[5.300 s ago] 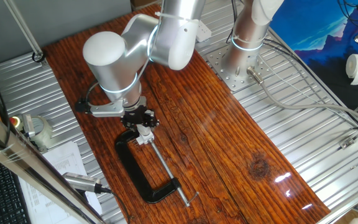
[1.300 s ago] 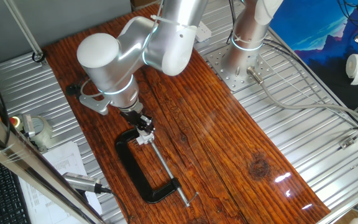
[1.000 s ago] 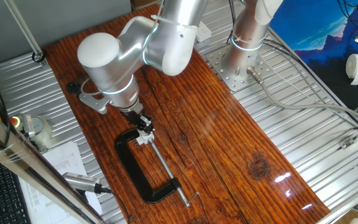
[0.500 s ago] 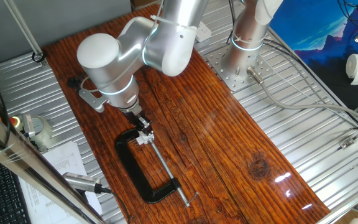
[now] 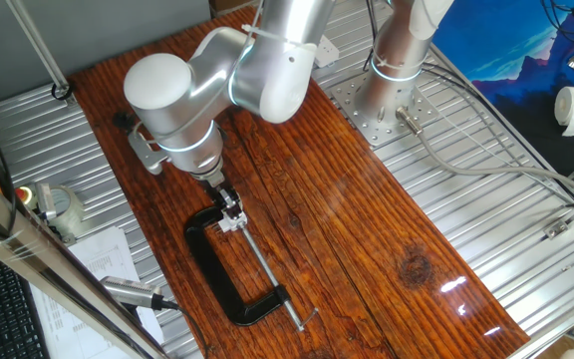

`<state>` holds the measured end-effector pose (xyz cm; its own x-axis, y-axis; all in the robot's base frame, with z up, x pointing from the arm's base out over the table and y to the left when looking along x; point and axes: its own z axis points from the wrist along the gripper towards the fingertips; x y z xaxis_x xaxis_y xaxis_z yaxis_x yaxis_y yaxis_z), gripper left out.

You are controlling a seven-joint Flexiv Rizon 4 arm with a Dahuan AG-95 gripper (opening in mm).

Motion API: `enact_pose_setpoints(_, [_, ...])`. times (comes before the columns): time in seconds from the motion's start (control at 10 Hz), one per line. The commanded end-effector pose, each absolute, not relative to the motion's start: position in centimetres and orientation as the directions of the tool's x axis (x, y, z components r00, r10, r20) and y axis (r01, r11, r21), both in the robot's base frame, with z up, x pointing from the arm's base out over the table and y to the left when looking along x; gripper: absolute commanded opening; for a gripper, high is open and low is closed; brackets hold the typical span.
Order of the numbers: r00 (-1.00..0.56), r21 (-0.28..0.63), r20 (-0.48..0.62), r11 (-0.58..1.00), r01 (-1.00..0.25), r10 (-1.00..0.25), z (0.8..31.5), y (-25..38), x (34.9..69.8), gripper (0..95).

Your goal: Install the light bulb by rotating it

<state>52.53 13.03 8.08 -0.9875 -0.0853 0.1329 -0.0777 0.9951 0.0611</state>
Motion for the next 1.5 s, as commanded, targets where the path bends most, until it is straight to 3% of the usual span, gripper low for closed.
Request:
enact_pose_setpoints(0.1, [-0.991,0.054,0.137,0.999,0.003,-0.004,8.06,13.04,52.49,19.0])
enact_pose_setpoints(0.2, [-0.989,0.045,0.14,0.998,0.053,0.047,8.07,13.04,52.48,0.0])
enact_pose_setpoints(0.5, [-0.978,0.034,0.144,0.987,0.157,0.151,8.08,13.02,52.48,0.0])
enact_pose_setpoints(0.6, [-0.972,0.029,0.143,0.98,0.195,0.189,8.09,13.02,52.48,19.0])
enact_pose_setpoints(0.9, [-0.959,0.023,0.143,0.967,0.252,0.247,8.15,13.0,52.46,19.0])
enact_pose_setpoints(1.3, [-0.972,0.022,0.135,0.98,0.199,0.194,8.18,12.98,52.45,19.0])
enact_pose_setpoints(1.4, [-0.976,0.031,0.13,0.984,0.177,0.172,8.19,12.97,52.44,38.0])
enact_pose_setpoints(1.5, [-0.983,0.036,0.127,0.99,0.14,0.134,8.2,12.98,52.44,38.0])
